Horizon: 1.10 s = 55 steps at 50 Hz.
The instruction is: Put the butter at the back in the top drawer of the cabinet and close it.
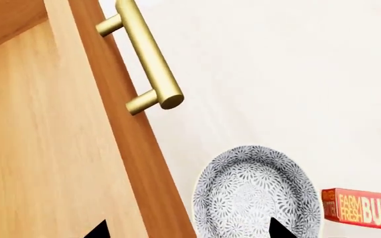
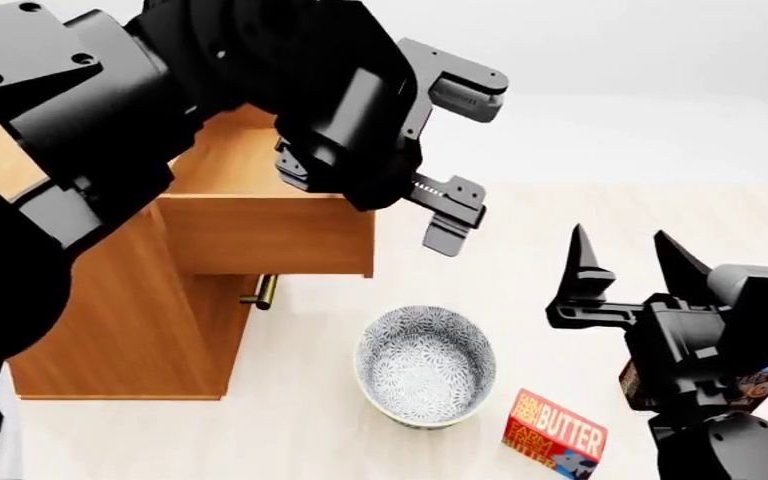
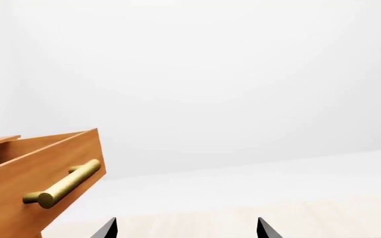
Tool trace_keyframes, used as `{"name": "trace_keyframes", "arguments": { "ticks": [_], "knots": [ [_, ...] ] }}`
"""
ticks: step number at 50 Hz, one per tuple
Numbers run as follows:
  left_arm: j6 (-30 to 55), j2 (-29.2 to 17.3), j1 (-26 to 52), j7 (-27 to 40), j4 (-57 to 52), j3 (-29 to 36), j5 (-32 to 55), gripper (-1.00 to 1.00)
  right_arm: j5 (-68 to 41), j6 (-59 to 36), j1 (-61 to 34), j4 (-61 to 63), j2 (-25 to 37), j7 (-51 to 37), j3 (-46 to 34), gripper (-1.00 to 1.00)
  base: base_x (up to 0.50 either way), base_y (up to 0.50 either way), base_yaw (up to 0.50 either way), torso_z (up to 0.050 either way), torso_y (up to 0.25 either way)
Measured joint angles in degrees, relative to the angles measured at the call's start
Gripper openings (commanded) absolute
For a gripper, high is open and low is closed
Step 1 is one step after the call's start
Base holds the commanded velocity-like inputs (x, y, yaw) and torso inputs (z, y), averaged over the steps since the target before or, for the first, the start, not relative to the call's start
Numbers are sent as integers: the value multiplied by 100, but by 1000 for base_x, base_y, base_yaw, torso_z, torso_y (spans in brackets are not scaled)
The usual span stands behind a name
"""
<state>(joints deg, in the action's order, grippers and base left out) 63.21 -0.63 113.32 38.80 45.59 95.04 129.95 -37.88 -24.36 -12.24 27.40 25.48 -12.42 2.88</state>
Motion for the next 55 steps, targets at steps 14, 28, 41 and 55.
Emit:
{"name": "trace_keyframes", "arguments": {
  "ticks": [14,28,41,55],
  "knots": [
    [-277,1,125,-340,-67,-14,453,100,-43,46,26,-42,18,15,46,100,0,0,0,0,1],
    [-450,-83,191,-528,-142,188,637,100,-77,81,50,-64,36,19,73,100,0,0,0,0,0],
    [-494,-78,208,-460,-127,179,748,100,-103,99,68,-68,51,11,87,100,0,0,0,0,0],
    [-484,28,393,316,14,-127,702,100,-110,66,58,-20,75,-31,54,100,0,0,0,0,0]
  ]
}}
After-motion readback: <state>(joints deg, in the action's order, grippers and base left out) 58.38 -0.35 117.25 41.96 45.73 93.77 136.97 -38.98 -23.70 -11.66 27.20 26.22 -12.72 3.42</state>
